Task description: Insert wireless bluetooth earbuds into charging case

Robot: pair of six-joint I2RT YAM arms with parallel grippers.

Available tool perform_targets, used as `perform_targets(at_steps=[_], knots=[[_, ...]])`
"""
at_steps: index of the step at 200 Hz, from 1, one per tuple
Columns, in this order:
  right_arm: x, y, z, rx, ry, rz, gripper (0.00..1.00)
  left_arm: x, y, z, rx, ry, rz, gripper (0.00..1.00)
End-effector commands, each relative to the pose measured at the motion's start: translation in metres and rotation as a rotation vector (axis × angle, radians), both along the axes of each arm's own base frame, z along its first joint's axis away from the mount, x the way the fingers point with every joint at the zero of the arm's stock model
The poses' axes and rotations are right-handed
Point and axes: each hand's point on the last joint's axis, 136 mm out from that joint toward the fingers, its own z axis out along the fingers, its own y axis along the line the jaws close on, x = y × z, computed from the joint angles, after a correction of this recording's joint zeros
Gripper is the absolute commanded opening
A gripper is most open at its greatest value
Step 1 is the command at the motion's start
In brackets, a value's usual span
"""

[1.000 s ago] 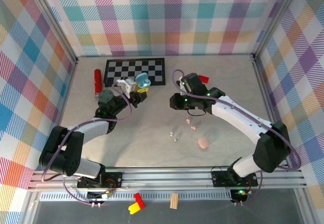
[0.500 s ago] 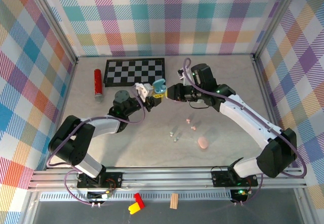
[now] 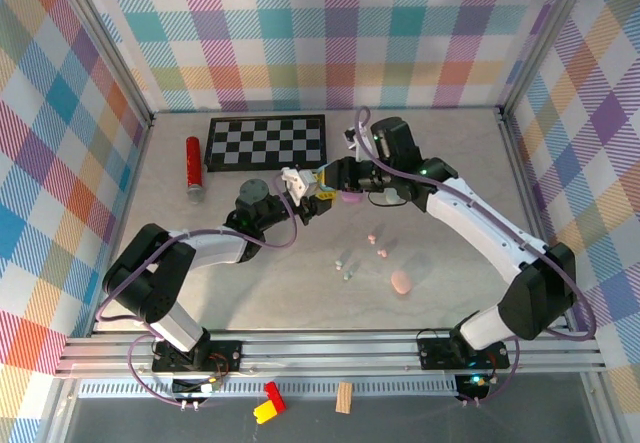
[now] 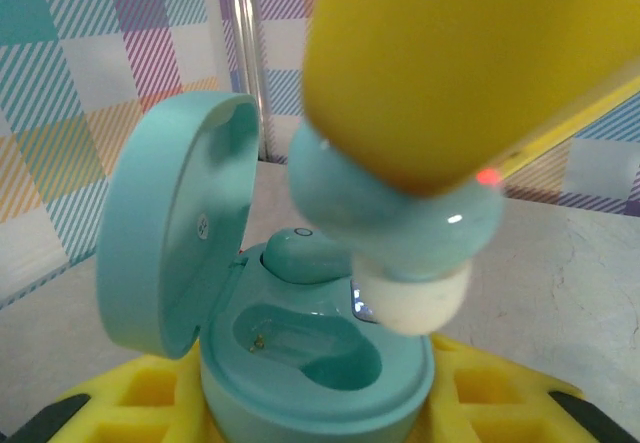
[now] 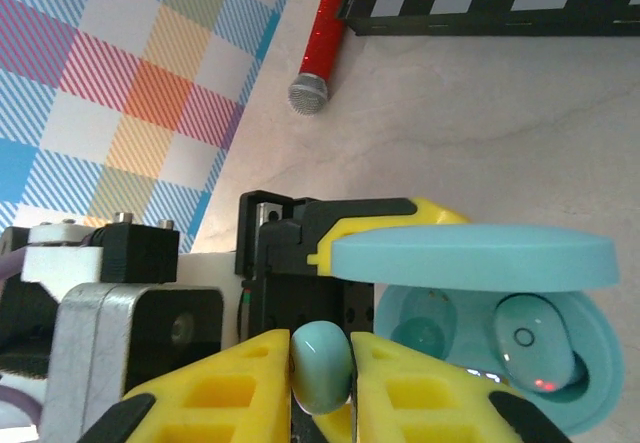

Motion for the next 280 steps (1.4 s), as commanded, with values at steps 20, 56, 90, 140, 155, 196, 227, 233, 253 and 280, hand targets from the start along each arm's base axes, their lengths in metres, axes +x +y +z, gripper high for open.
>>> perform_targets(at_steps=[20,56,90,140,155,196,227,233,253,280], knots=[[0.012,0.0,0.005,-0.034,-0.059,-0.007,0.2,-0.001,-0.002,0.015,-0.022,-0.064,-0.003,0.36],[0.017,0.001,-0.002,-0.054,-0.05,-0.013,0.2,0.0,-0.001,0.019,-0.032,-0.069,0.002,0.36],[0.018,0.001,-0.011,-0.07,-0.032,-0.021,0.2,0.002,-0.002,0.022,-0.046,-0.06,0.009,0.36],[0.019,0.0,-0.023,-0.086,0.001,-0.033,0.22,0.007,-0.002,0.024,-0.049,-0.045,0.023,0.36],[0.019,0.001,-0.023,-0.083,0.008,-0.033,0.24,0.007,-0.002,0.026,-0.052,-0.044,0.024,0.36],[0.02,-0.004,-0.018,-0.09,-0.009,-0.051,0.3,0.007,-0.001,0.028,-0.051,-0.043,0.025,0.36],[0.017,-0.005,-0.011,-0.082,-0.018,-0.05,0.32,0.007,-0.001,0.028,-0.05,-0.042,0.027,0.36],[0.017,-0.005,-0.009,-0.079,-0.022,-0.049,0.32,0.007,-0.001,0.027,-0.049,-0.043,0.027,0.36],[0.011,-0.006,0.002,-0.059,-0.045,-0.037,0.36,0.008,0.001,0.027,-0.051,-0.044,0.033,0.36],[0.005,-0.011,0.014,-0.045,-0.087,-0.032,0.41,0.012,0.006,0.026,-0.065,-0.041,0.047,0.36]])
